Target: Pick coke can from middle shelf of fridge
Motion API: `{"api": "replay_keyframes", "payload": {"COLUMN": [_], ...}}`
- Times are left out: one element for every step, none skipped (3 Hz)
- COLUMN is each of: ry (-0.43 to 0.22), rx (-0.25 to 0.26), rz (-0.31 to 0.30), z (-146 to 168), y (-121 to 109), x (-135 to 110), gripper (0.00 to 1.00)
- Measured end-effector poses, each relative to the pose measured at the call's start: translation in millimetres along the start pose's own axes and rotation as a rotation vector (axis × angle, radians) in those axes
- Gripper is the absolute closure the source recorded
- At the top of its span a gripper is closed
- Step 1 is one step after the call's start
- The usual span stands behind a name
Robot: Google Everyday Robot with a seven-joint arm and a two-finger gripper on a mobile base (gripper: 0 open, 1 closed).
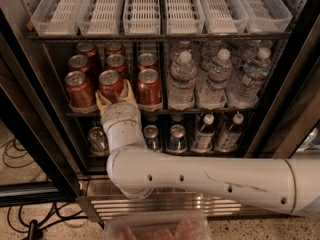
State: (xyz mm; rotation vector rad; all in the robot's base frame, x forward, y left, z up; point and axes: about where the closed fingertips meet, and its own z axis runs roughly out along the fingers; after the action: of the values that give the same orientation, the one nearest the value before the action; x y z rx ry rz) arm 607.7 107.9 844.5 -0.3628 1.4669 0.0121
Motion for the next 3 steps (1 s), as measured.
{"api": "replay_keyframes", "payload": {"ry": [0.017, 0.022, 0.027], "rx": [-0.034, -0.081, -0.122], "rz": [0.039, 0.071, 0.08], "z": [-4, -10, -15], "y": [0, 0, 2], "x": [-11, -31, -47], "gripper": [1.0, 1.0, 1.0]}}
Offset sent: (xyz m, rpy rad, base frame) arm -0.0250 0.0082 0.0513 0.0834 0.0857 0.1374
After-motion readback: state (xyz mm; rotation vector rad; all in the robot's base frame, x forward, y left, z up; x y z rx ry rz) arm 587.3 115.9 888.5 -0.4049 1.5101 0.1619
